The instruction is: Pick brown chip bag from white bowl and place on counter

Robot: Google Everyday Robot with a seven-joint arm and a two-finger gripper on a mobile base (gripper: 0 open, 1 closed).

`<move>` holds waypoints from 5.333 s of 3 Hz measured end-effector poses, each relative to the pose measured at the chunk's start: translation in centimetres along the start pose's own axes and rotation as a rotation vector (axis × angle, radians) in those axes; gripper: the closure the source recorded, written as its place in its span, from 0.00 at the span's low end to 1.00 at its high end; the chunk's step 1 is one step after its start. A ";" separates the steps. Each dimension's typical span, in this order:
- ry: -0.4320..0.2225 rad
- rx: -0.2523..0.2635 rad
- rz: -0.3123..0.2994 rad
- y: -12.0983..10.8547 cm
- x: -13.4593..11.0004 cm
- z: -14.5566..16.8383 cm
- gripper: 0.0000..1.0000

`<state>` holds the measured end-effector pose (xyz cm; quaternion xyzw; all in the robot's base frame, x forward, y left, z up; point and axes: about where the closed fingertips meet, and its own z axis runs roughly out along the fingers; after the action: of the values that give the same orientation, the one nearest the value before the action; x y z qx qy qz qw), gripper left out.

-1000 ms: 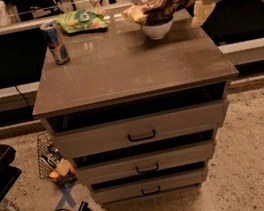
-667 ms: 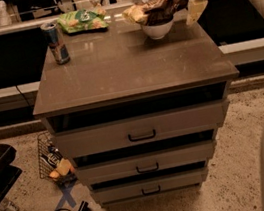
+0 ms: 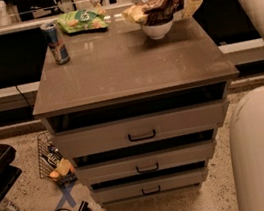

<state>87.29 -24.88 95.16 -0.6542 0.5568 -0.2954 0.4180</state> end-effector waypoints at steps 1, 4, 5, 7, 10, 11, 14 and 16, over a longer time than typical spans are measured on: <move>-0.002 0.001 0.001 0.0 0.0 0.2 0.41; -0.010 -0.012 0.001 0.6 -0.5 1.1 1.00; -0.017 -0.006 -0.016 -0.2 -1.0 1.1 1.00; 0.030 0.099 -0.088 -8.0 -1.1 -3.4 1.00; 0.122 0.228 -0.103 -15.1 -0.2 -12.2 1.00; 0.148 0.205 -0.093 -15.4 0.2 -14.8 1.00; 0.222 0.186 -0.029 -16.8 0.0 -19.6 1.00; 0.352 0.090 0.065 -17.0 -2.4 -25.5 1.00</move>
Offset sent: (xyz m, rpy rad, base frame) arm 0.0016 0.0006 -0.0002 0.0019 -0.0012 0.0006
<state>73.30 -27.53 122.40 -0.5548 0.6283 -0.4164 0.3522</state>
